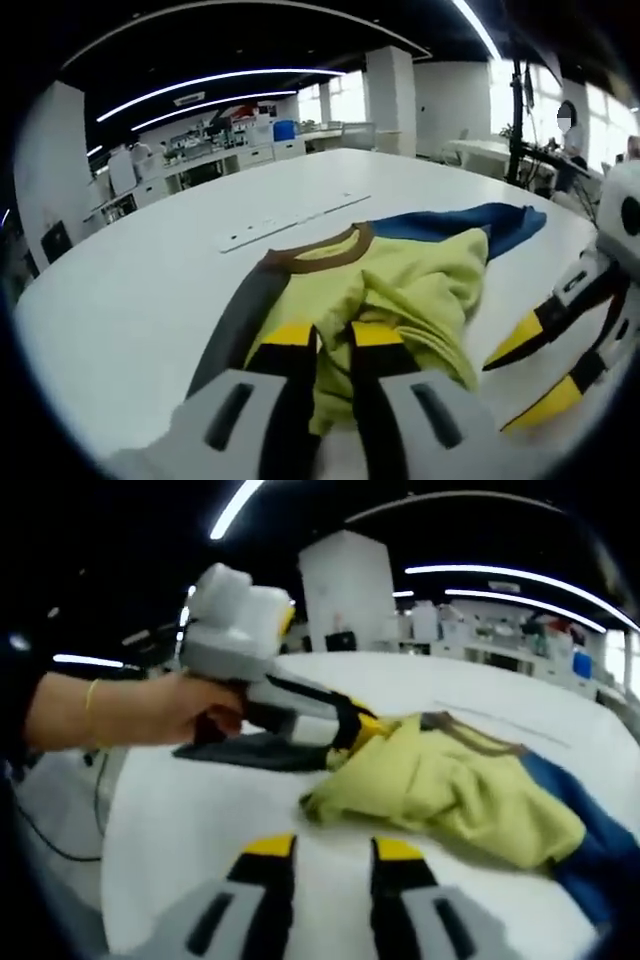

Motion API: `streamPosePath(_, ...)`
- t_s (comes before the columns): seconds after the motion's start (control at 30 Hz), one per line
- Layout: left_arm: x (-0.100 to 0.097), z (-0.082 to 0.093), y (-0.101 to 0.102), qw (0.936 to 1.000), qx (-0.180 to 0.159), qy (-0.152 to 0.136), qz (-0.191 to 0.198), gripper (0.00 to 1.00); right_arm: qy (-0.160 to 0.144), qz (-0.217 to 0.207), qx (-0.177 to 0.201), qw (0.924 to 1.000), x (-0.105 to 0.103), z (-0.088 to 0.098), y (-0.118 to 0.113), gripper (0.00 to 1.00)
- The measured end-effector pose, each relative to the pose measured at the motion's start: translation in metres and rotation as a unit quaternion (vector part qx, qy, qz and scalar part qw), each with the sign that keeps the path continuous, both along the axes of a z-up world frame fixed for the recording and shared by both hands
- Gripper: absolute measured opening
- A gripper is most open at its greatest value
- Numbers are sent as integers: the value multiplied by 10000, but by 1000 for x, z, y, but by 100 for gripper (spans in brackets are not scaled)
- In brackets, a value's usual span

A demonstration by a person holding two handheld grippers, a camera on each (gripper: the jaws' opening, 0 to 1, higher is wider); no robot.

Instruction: Fold the garment on the visible template until the final outline fits inside the template.

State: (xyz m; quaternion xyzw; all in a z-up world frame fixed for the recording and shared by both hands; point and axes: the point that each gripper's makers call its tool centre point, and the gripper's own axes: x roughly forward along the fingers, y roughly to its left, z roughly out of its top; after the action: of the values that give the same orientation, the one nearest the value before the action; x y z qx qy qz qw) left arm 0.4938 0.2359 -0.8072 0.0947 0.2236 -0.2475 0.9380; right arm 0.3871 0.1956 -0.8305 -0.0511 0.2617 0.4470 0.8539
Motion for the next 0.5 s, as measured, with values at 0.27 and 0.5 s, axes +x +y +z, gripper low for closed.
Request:
streamPosePath(0.27, 1, -2, -4, 10000, -86, 17, -21, 9, -94, -145, 125, 9998, 8, -3, 21, 14)
streamPosePath(0.5, 2, -2, -5, 9999, -130, 25, -50, 9, -110, -312, 43, 9994, 17, -8, 25, 3)
